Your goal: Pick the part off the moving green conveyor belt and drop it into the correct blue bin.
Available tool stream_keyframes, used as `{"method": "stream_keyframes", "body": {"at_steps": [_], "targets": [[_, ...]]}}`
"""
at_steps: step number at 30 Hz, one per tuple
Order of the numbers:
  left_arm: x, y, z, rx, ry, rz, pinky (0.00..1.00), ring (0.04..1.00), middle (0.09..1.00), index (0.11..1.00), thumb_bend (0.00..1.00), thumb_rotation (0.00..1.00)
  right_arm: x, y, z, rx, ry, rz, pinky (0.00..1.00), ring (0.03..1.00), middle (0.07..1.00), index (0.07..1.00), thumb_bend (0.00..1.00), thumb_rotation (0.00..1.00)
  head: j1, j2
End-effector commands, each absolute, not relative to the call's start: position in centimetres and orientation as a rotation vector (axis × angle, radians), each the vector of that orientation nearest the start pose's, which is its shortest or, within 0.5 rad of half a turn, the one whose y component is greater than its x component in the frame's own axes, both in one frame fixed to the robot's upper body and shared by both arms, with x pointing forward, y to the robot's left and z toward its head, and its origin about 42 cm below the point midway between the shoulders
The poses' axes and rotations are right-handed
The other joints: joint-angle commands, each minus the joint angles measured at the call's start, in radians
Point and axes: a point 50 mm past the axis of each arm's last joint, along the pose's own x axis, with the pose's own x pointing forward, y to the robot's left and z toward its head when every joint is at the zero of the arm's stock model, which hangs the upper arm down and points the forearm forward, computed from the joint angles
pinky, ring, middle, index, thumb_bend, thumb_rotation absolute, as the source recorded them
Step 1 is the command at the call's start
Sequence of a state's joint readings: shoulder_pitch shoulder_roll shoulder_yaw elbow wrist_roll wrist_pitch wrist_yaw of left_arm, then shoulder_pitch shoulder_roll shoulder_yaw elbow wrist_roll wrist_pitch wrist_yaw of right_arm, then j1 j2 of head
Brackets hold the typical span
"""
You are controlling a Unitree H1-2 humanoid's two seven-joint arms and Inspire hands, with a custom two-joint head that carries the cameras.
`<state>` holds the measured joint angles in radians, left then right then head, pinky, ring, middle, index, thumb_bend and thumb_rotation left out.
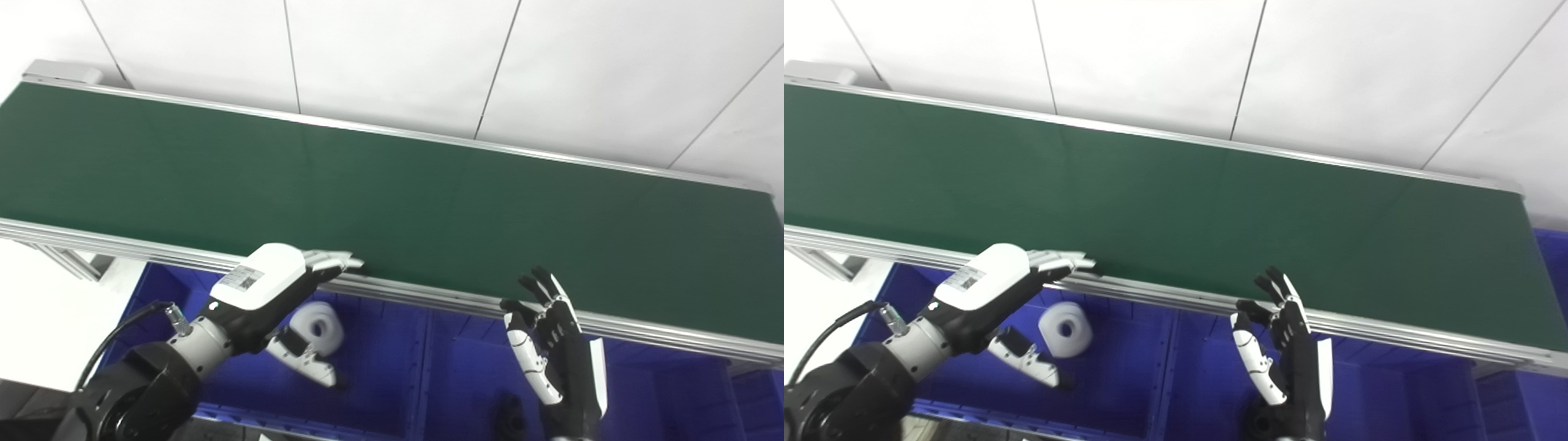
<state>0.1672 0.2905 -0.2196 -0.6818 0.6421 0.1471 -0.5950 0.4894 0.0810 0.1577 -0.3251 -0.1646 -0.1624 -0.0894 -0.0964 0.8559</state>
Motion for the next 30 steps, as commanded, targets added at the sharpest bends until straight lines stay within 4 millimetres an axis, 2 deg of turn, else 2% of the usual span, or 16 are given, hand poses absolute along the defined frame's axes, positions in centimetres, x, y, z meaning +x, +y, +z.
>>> {"method": "stream_keyframes", "body": {"at_steps": [1,2,3,6,8,10,13,16,22,30], "targets": [[18.4,19.4,21.3,0.718,-0.188,-0.547,0.83,0.884,0.909,0.860,0.85,0.48,13.3,-17.0,11.5,-0.031,-0.065,-0.085,0.70,0.692,0.848,0.888,0.56,0.53,-0.035,0.003],[18.0,18.8,21.2,0.606,-0.173,-0.517,0.80,0.890,0.928,0.879,0.82,0.50,13.4,-16.7,11.5,-0.032,-0.063,-0.086,0.70,0.697,0.844,0.885,0.57,0.54,-0.053,0.003],[17.7,18.2,21.0,0.499,-0.146,-0.486,0.83,0.917,0.954,0.903,0.79,0.52,13.4,-16.5,11.5,-0.035,-0.062,-0.085,0.70,0.700,0.842,0.881,0.57,0.54,-0.079,0.005],[17.0,16.9,20.0,0.240,-0.039,-0.376,0.97,0.988,0.998,0.988,0.70,0.75,13.6,-15.6,11.4,-0.050,-0.053,-0.095,0.72,0.719,0.841,0.866,0.58,0.58,-0.141,0.006],[16.9,16.4,18.8,0.152,0.010,-0.315,0.99,0.991,1.000,0.996,0.68,0.79,13.7,-15.2,11.4,-0.058,-0.047,-0.105,0.73,0.723,0.840,0.866,0.57,0.58,-0.169,0.007],[17.2,16.5,16.7,0.136,0.035,-0.278,1.00,0.999,1.000,1.000,0.67,0.85,13.9,-14.4,11.4,-0.071,-0.042,-0.123,0.72,0.730,0.833,0.862,0.57,0.59,-0.233,0.004],[18.0,17.2,13.9,0.154,0.052,-0.254,1.00,1.000,1.000,1.000,0.65,0.83,14.1,-13.5,11.4,-0.076,-0.024,-0.153,0.73,0.751,0.836,0.862,0.56,0.64,-0.263,0.000],[18.7,17.7,12.4,0.146,0.072,-0.255,1.00,1.000,1.000,1.000,0.66,0.81,14.3,-12.8,11.2,-0.077,0.001,-0.184,0.72,0.771,0.840,0.858,0.55,0.70,-0.308,-0.007],[18.8,17.7,11.7,0.128,0.092,-0.292,1.00,1.000,1.000,1.000,0.71,0.82,14.5,-12.2,11.0,-0.077,0.027,-0.213,0.74,0.777,0.839,0.844,0.51,0.71,-0.359,-0.007],[18.4,17.4,11.8,0.132,0.090,-0.309,1.00,1.000,1.000,1.000,0.72,0.85,14.3,-12.4,10.8,-0.100,0.042,-0.207,0.72,0.748,0.837,0.848,0.49,0.74,-0.373,-0.010]]}}
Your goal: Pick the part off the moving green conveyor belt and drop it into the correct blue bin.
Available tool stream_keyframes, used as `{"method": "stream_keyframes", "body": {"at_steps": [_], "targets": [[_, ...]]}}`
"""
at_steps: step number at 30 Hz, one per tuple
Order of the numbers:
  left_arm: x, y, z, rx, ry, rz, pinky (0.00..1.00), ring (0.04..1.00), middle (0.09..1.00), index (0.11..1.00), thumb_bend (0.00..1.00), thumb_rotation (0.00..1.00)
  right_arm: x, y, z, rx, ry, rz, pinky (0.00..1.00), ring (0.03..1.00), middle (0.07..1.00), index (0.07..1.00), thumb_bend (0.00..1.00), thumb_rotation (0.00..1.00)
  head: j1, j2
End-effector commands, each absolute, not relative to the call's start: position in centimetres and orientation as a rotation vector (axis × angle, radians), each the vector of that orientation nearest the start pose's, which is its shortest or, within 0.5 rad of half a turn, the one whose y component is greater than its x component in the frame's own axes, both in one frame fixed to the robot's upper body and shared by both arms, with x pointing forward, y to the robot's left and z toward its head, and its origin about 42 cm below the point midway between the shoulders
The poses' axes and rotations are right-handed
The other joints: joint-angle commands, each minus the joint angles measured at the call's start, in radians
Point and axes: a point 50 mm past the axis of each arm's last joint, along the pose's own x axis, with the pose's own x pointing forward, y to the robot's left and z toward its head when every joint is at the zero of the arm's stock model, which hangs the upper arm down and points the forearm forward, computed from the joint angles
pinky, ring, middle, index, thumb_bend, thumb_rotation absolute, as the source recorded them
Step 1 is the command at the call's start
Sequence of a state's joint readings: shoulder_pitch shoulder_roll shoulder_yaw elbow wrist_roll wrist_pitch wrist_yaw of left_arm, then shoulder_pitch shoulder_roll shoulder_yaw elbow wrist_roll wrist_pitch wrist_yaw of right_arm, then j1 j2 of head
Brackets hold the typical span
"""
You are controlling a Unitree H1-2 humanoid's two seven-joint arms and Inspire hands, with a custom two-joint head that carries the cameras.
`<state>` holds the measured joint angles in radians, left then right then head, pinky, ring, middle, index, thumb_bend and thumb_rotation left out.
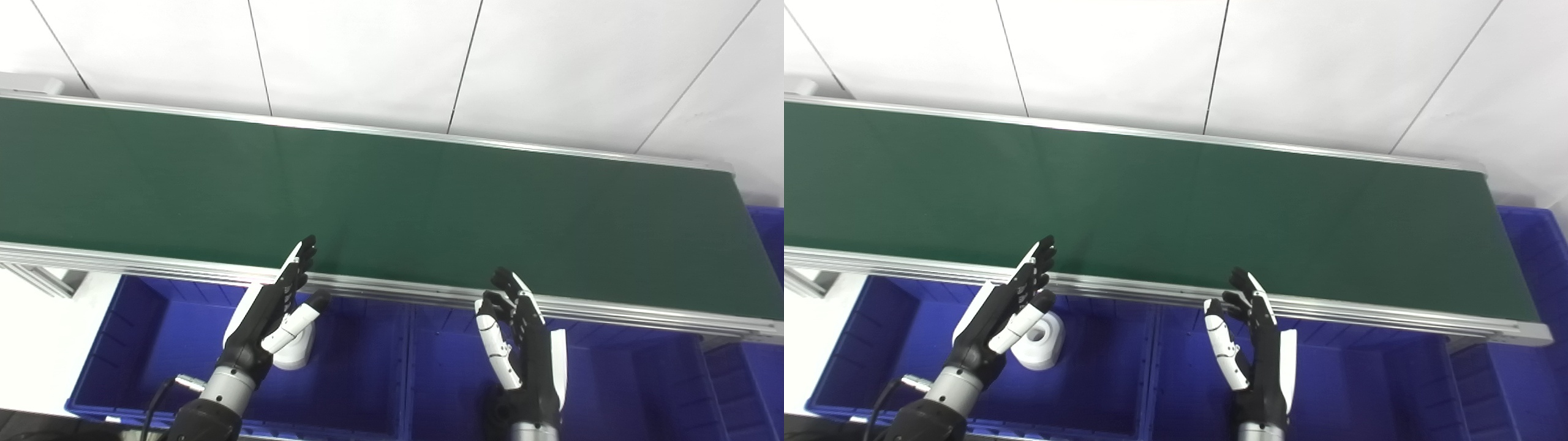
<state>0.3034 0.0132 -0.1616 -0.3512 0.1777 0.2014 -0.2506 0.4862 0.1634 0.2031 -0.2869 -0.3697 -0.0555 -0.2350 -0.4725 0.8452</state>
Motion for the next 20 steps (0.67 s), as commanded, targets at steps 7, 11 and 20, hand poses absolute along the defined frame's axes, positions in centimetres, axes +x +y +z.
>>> {"method": "stream_keyframes", "body": {"at_steps": [7,11,20], "targets": [[18.0,17.2,12.3,0.162,0.070,-0.307,1.00,0.994,0.993,1.000,0.71,0.86,14.3,-12.8,10.6,-0.112,0.036,-0.220,0.71,0.743,0.836,0.831,0.50,0.74,-0.007,0.004],[18.2,17.5,12.3,0.157,0.061,-0.302,1.00,0.993,0.991,1.000,0.72,0.86,14.5,-12.6,10.4,-0.128,0.033,-0.218,0.73,0.750,0.835,0.833,0.50,0.76,-0.056,-0.001],[19.0,19.0,11.9,0.154,0.041,-0.316,1.00,0.992,0.994,1.000,0.66,0.84,15.2,-10.9,10.2,-0.116,0.052,-0.209,0.56,0.734,0.854,0.847,0.50,0.78,-0.146,-0.015]]}}
